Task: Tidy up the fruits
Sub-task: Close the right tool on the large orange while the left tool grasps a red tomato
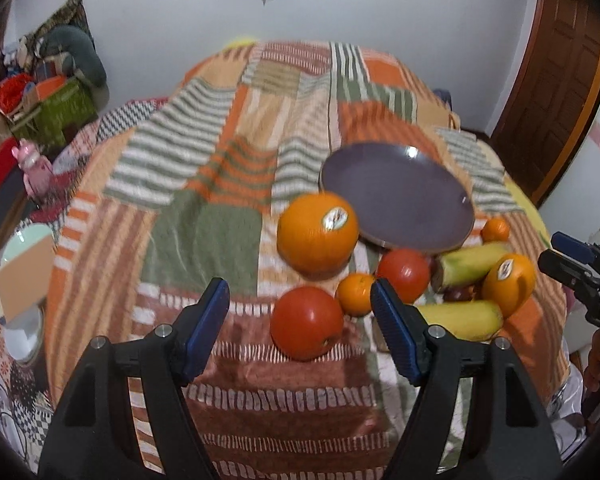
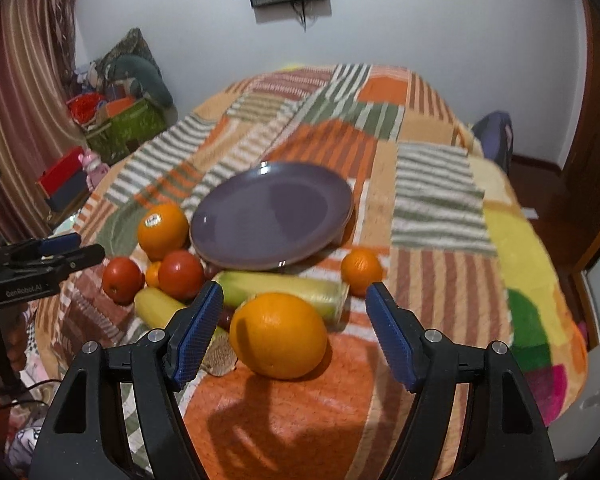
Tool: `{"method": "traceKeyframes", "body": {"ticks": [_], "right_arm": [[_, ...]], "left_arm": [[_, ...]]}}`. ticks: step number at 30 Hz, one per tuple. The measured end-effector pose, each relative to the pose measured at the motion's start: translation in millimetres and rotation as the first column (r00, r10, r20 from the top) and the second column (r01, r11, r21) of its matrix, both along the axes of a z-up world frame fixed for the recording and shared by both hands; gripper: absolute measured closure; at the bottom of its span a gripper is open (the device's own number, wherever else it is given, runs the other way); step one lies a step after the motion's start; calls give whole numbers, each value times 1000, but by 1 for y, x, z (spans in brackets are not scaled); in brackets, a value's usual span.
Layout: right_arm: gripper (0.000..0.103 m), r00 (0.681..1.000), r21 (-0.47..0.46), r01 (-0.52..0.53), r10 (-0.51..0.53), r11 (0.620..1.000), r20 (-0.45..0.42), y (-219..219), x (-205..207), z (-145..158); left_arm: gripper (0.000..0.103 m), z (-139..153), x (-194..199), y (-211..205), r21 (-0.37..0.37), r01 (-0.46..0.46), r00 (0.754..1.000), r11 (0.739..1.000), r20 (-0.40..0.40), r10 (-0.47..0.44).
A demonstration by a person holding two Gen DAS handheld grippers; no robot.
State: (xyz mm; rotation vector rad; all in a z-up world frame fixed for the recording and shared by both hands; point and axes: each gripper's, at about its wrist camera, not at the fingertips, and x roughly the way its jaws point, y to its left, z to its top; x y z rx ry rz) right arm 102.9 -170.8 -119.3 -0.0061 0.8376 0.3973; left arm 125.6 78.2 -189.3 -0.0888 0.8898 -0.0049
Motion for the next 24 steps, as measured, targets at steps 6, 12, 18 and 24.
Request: {"method": "traceKeyframes", "body": {"ticks": [6,12,18,24], "right_arm": [[32,998,-15,-17,16,1000,-66,6,8,-18],[30,990,9,-25,26,1000,-138,8,14,-32],[30,985,16,-32,34,999,-169,10,16,-39],[39,983,50,-42,50,998,-176,8,16,-40]], "left_arm": [[30,-26,7,0,-21,-4,997,1000,-77,3],[30,-41,14,5,-45,-5,993,999,-115,0],[30,-52,23,7,-60,-18,991,998,-135,10],[44,-52,25,3,-73,5,992,997,-125,-14]]}}
